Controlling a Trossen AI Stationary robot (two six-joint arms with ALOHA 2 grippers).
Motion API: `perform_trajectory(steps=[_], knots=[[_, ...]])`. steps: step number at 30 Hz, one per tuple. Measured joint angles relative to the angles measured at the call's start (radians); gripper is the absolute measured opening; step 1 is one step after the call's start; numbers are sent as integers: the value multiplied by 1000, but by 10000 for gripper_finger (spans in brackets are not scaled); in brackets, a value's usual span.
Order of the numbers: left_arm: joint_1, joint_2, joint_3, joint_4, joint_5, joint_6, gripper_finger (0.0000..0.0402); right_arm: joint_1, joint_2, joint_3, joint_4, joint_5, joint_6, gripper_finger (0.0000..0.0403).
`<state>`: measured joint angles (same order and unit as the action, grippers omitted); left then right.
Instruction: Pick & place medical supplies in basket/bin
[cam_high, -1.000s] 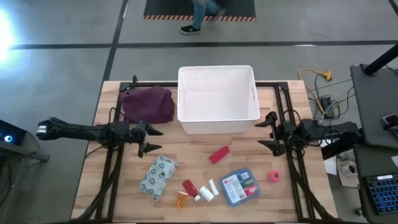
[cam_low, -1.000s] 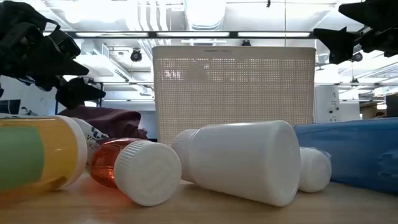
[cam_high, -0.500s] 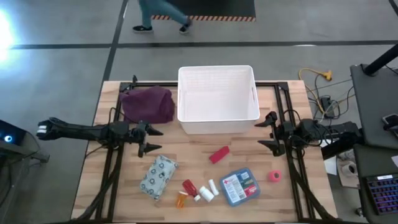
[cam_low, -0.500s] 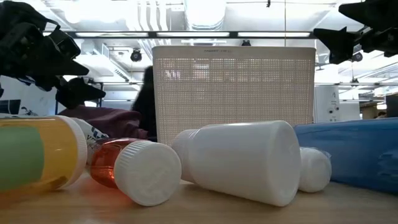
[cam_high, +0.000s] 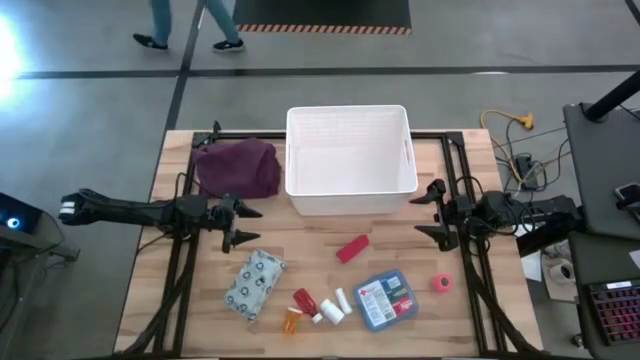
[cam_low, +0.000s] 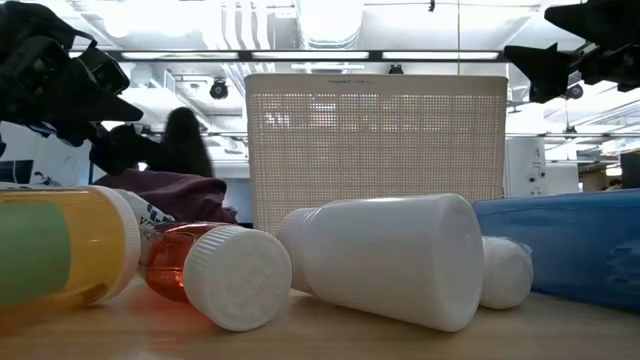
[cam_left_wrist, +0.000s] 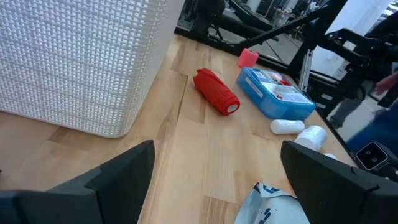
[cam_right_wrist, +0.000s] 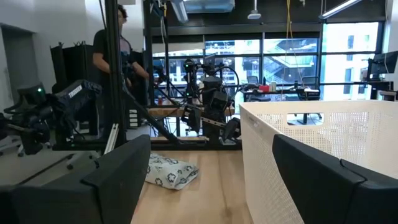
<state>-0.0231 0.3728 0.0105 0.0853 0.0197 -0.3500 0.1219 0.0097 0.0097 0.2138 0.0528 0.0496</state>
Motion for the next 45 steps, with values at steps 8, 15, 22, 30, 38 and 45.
perform_trajectory(steps=[8, 15, 22, 30, 38, 45], knots=[[0, 0, 0, 0, 0, 0, 332, -1, 0, 0, 0, 38, -29, 327], [0, 0, 0, 0, 0, 0, 332, 0, 0, -1, 76, 60, 181, 327], [2, 0, 0, 10, -105, 50, 332, 0, 0, 0, 85, 60, 357, 327], [2, -1, 0, 27, -127, -7, 332, 0, 0, 0, 114, 80, 542, 327], [2, -1, 25, 162, -126, -678, 332, 0, 0, 0, 348, 236, 601, 327], [2, -1, 28, 159, -127, -864, 332, 0, 10, 0, 390, 240, 703, 327]])
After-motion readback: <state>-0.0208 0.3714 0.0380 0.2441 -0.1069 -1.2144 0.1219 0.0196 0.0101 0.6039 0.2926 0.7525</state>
